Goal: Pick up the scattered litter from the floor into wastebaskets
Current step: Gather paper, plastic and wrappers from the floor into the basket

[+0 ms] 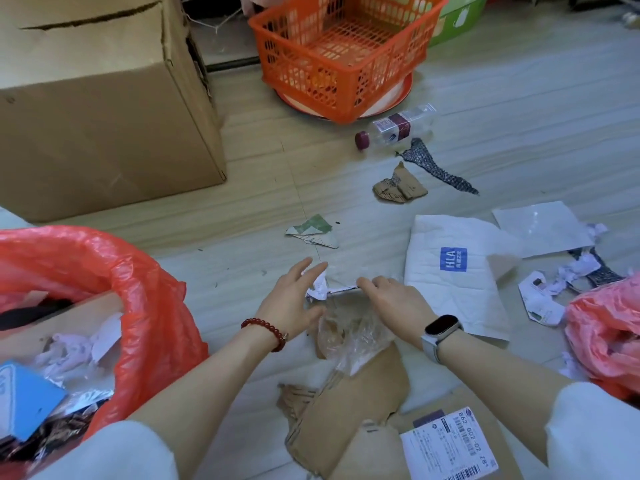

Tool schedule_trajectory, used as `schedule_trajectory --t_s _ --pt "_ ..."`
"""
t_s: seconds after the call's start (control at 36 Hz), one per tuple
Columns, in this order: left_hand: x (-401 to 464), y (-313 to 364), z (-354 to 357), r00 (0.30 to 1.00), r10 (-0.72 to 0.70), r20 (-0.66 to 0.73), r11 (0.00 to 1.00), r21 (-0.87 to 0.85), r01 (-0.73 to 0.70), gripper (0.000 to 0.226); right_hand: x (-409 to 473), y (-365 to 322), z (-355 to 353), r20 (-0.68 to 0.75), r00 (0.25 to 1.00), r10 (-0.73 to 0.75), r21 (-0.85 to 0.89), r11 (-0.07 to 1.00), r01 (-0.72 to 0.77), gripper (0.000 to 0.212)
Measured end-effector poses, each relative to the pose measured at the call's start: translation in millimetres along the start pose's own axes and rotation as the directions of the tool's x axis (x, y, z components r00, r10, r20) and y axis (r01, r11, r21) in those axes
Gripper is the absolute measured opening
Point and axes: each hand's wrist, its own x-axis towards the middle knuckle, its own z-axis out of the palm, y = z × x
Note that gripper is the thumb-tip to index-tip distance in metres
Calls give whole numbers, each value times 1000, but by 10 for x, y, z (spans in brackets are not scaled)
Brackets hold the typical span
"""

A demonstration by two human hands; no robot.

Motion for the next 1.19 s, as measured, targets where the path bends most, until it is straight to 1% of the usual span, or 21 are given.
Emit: schedule_trajectory --t_s 0.06,0.14,0.19,0.28,0.36,0.42,0.47,0.58,0.61,0.64,0.67,0.72,0.78,0.83,0.92,0.94,1.0,1.03,1.11,1.17,1.19 --pt "8 78 -19 997 58 -47 998 -4 -58 54 -28 -45 -46 -31 999 -29 1 1000 29 49" --pt "10 178 -27 985 125 -116 991 63 -119 26 -82 -92 -103 -77 996 -48 18 999 50 45" --pt "-12 217 -36 982 120 -143 992 48 -115 21 -113 -111 -141 -71 997 -31 88 995 37 42" --pt "-54 229 -51 978 92 -189 996 8 -92 19 -128 -120 -159 -53 998 -18 267 963 32 34" --pt "-73 210 -80 976 -38 -214 990 -141 8 10 -118 -137 -172 -22 999 48 513 858 -29 25" --pt "-85 206 -115 961 -163 -224 957 -275 98 17 -112 -157 -210 29 993 114 622 776 -107 22" --pt "-93 180 -134 938 -261 -226 901 -407 153 25 -99 -174 -235 64 985 161 661 733 -163 21" --pt "-125 126 -185 885 -391 -251 790 -584 184 26 -61 -192 -238 82 964 252 705 669 -235 19" --pt "-126 112 -212 868 -412 -279 786 -591 183 27 -51 -195 -241 90 955 284 743 619 -254 19" --pt "-124 109 -241 859 -416 -297 790 -586 180 27 -41 -201 -249 113 942 315 797 538 -275 18" --pt "-124 113 -268 866 -398 -301 797 -581 165 27 -36 -215 -265 149 932 331 849 440 -292 18" --pt "-126 145 -304 917 -317 -243 789 -604 113 29 -25 -240 -292 214 928 306 916 269 -299 18" --pt "-137 188 -314 955 -250 -161 795 -597 108 33 -20 -273 -311 250 936 247 939 172 -296 17" --pt "-134 185 -299 959 -244 -143 809 -575 120 34 -23 -309 -325 279 937 211 948 97 -304 17" --pt "-142 177 -311 960 -248 -127 854 -498 154 30 -22 -335 -334 319 927 197 945 9 -327 15" --pt "-153 181 -333 963 -247 -104 863 -476 170 35 -21 -341 -346 328 924 194 943 -12 -332 13" --pt "-167 173 -363 968 -244 -65 880 -434 193 59 -10 -351 -374 344 919 191 938 -31 -344 11" --pt "-169 174 -372 971 -234 -49 896 -398 196 63 -4 -356 -391 347 918 192 937 -29 -349 12" --pt "-175 215 -341 984 -177 -32 937 -311 159 40 17 -396 -419 370 905 211 928 -32 -372 10" --pt "-178 244 -280 991 -135 9 940 -314 131 48 28 -439 -425 406 886 222 914 -123 -388 3" --pt "-172 259 -245 994 -101 37 944 -312 107 56 34 -453 -430 419 880 223 905 -178 -386 6"
